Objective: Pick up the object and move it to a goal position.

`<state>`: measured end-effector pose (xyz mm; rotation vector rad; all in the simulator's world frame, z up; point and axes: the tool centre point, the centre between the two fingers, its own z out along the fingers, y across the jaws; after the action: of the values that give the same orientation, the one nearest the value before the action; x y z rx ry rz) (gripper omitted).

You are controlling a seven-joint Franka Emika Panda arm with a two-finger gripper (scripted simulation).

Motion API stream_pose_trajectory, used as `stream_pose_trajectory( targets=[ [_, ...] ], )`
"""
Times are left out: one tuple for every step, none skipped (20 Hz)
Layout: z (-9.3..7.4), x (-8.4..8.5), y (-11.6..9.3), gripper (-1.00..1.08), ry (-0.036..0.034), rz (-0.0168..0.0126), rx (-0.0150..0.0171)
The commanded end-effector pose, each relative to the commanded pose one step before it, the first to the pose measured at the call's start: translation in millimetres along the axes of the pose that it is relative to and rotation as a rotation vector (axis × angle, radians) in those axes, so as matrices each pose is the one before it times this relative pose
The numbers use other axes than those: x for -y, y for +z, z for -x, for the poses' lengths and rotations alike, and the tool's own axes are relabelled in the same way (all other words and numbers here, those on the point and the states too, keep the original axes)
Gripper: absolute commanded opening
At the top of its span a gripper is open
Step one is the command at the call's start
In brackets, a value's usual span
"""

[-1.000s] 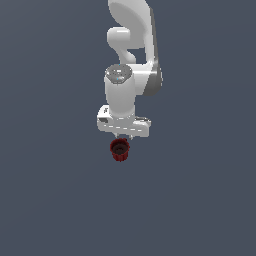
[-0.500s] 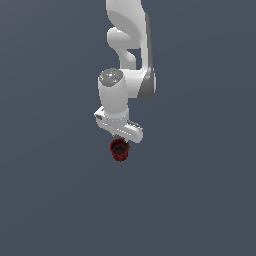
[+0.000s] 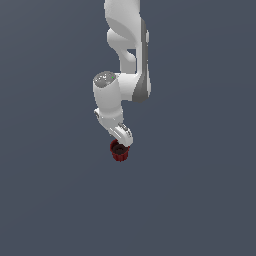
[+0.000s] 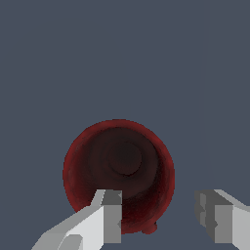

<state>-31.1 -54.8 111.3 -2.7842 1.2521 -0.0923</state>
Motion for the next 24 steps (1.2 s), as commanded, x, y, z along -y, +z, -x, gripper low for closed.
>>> stream_pose_trajectory(
  targets=[
    [-1.75, -4.51, 2.55, 0.28, 0.06042, -0.00601, -0.00660],
    [-0.64, -1.47, 0.81, 0.28, 0.01874, -0.00174, -0.00200],
    [-0.60, -1.32, 0.72, 0.28, 0.01677, -0.00155, -0.00181],
    [-0.55, -1.17, 0.63, 0.28, 0.01481, -0.00136, -0.00161],
    [-0.49, -1.00, 0.54, 0.28, 0.01283, -0.00118, -0.00140],
    [-0.43, -0.86, 0.45, 0.28, 0.01087, -0.00100, -0.00119],
    [-0.36, -0.70, 0.37, 0.28, 0.00890, -0.00081, -0.00098],
    [-0.28, -0.54, 0.29, 0.28, 0.00690, -0.00063, -0.00076],
    [-0.21, -0.39, 0.20, 0.28, 0.00495, -0.00045, -0.00055],
    [-0.11, -0.22, 0.12, 0.28, 0.00294, -0.00027, -0.00033],
    [-0.03, -0.07, 0.04, 0.28, 0.00097, -0.00009, -0.00011],
    [0.18, 0.29, -0.16, 0.28, -0.00603, 0.00083, 0.00079],
    [0.03, 0.02, 0.31, 0.28, 0.00000, 0.00000, 0.00000],
    [0.08, 0.06, 0.92, 0.28, 0.00000, 0.00000, 0.00000],
    [-0.08, -0.08, 1.49, 0.28, 0.00048, -0.00006, -0.00006],
    [-0.02, -0.05, 2.11, 0.28, 0.00048, -0.00006, -0.00006],
    [-0.04, -0.10, 2.71, 0.28, 0.00068, -0.00008, -0.00008],
    [0.03, -0.08, 3.33, 0.28, 0.00068, -0.00007, -0.00008],
    [0.06, -0.13, 3.94, 0.28, 0.00084, -0.00008, -0.00009],
    [0.03, -0.20, 3.93, 0.28, 0.00097, -0.00008, -0.00010],
    [0.04, -0.20, 3.33, 0.28, 0.00084, -0.00006, -0.00008],
    [0.05, -0.17, 2.73, 0.28, 0.00069, -0.00004, -0.00007],
    [0.07, -0.12, 2.13, 0.28, 0.00049, -0.00003, -0.00004],
    [-0.01, -0.14, 1.51, 0.28, 0.00049, -0.00002, -0.00004]
  ],
)
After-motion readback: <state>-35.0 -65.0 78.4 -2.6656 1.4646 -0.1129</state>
